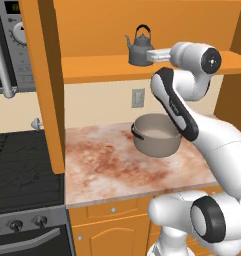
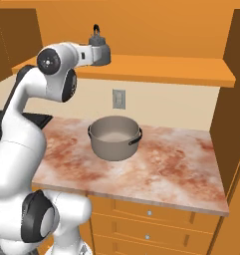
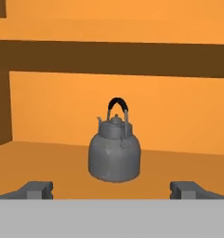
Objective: Pick the kettle from the cabinet and place it on a stove burner. Then pick the pot from the counter and place it on another stove burner. Finally, turn both burners on.
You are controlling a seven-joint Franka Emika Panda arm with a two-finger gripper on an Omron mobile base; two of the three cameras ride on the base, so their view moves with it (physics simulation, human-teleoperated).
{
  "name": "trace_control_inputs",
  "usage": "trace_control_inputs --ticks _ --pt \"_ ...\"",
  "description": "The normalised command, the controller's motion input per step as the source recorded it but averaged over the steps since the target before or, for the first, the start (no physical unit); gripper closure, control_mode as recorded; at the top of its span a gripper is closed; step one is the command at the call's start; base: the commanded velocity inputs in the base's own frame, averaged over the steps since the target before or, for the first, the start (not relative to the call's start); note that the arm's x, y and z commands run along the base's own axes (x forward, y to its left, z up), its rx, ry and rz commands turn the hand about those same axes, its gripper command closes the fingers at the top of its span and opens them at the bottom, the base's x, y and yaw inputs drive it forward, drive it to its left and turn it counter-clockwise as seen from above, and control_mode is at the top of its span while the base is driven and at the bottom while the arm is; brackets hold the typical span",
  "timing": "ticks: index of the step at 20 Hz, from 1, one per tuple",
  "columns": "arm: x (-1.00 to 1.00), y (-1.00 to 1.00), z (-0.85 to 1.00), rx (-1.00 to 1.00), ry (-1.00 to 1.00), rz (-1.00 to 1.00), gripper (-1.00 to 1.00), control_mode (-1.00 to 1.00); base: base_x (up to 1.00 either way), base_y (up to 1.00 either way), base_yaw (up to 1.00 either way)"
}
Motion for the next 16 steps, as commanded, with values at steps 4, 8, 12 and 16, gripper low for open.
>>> trace_control_inputs --ticks 4,8,12,16 --pt "0.39 -0.19 0.02 0.01 0.00 0.08 -1.00 -1.00 0.00 0.00 0.00" --pt "0.33 -0.20 0.03 0.00 0.00 0.07 -1.00 -1.00 0.00 0.00 0.00" --pt "0.31 -0.17 0.06 0.01 0.00 0.07 -1.00 -1.00 0.00 0.00 0.00" --pt "0.34 -0.09 0.08 0.01 0.00 0.05 -1.00 -1.00 0.00 0.00 0.00"
